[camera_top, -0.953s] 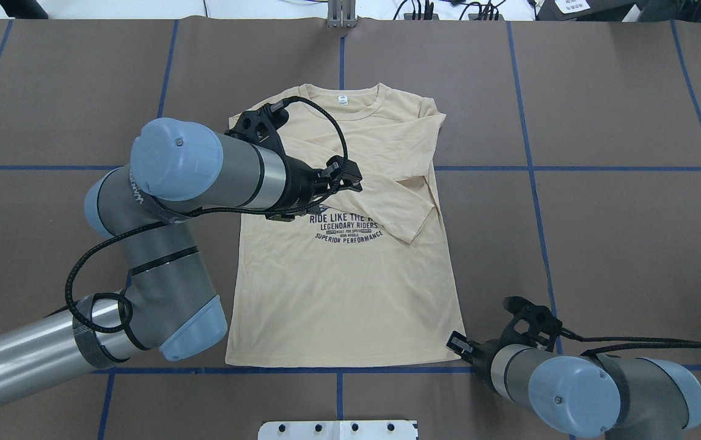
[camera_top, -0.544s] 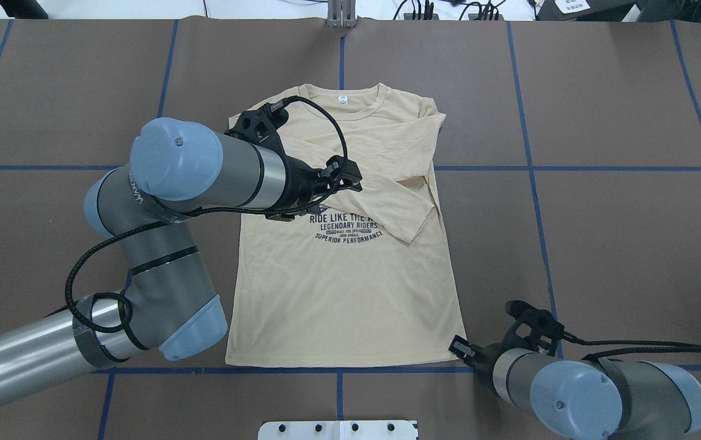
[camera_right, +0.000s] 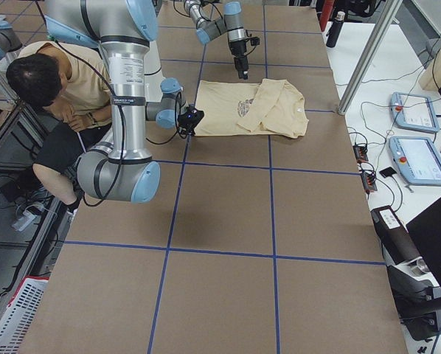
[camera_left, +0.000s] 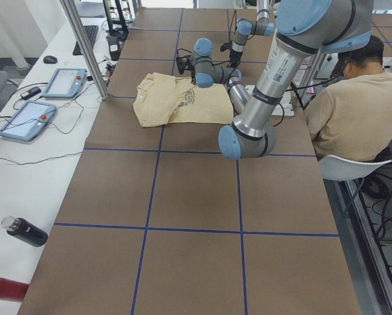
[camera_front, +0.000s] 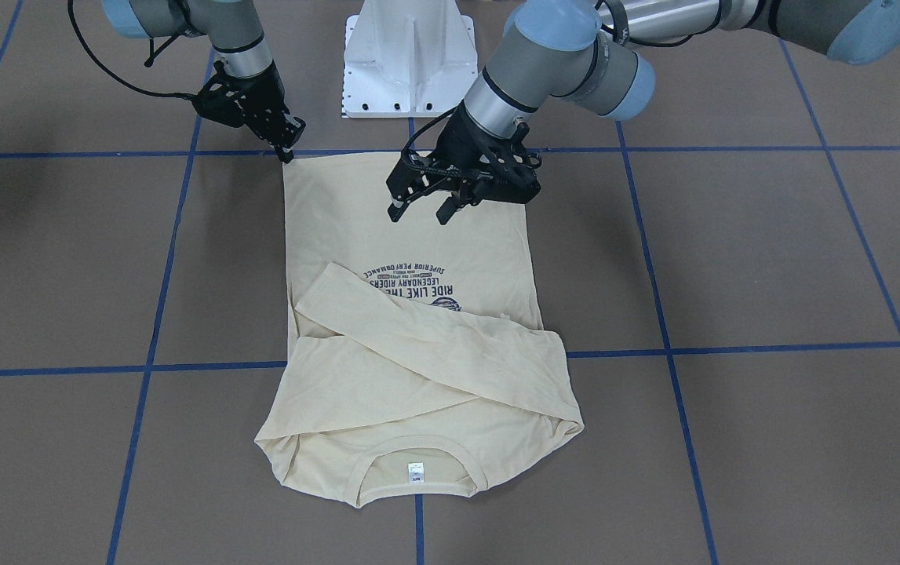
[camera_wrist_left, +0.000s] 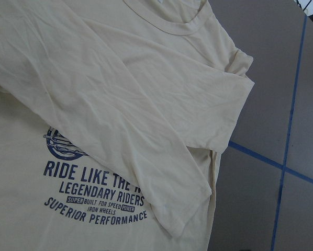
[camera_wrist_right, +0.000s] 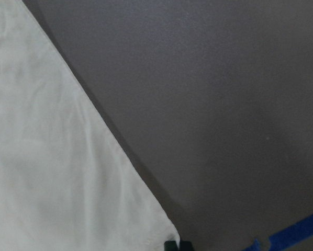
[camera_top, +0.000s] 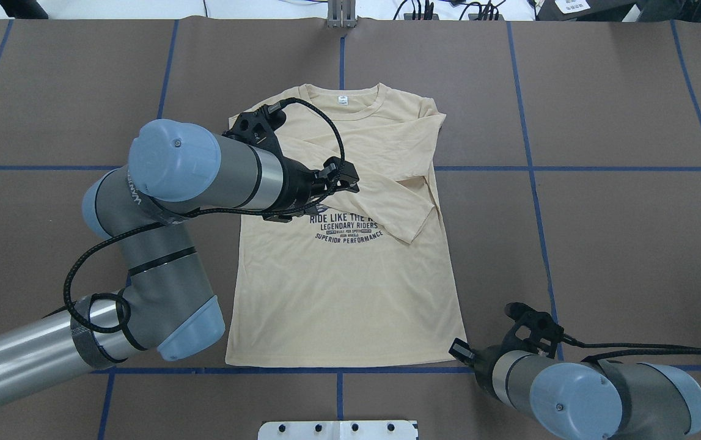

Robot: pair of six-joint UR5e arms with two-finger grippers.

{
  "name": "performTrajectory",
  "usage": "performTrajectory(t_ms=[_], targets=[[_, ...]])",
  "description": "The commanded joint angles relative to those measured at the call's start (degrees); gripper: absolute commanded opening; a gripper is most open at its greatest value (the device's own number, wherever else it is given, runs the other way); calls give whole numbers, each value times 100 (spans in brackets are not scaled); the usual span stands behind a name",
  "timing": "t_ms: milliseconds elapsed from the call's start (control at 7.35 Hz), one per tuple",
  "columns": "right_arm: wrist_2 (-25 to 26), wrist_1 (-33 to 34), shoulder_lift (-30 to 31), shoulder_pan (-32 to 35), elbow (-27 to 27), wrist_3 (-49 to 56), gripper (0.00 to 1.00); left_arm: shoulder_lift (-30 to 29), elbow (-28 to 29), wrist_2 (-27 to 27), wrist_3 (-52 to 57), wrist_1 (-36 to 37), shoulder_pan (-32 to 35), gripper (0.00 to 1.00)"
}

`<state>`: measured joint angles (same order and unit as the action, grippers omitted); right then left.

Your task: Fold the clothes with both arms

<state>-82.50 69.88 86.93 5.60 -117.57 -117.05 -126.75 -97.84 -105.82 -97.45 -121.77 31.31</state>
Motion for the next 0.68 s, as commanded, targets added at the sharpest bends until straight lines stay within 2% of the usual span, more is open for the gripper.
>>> performTrajectory(t_ms=[0, 136, 272, 408, 544], targets=[[-11, 8, 8, 29, -99, 6, 0, 80, -16, 52, -116, 13, -54, 87], [-11, 8, 95, 29, -256, -2, 0, 403, -147, 774, -726, 83, -368, 88], [-29, 8, 261, 29, -475, -2, 0, 972, -670, 1452, -819, 414, -910, 87], [-46, 8, 341, 20, -547, -2, 0, 1230, -1049, 1615, -959, 922, -1194, 87], [-46, 8, 342, 3, -539, -2, 0, 1745, -1279, 2208, -1274, 1092, -1832, 86]])
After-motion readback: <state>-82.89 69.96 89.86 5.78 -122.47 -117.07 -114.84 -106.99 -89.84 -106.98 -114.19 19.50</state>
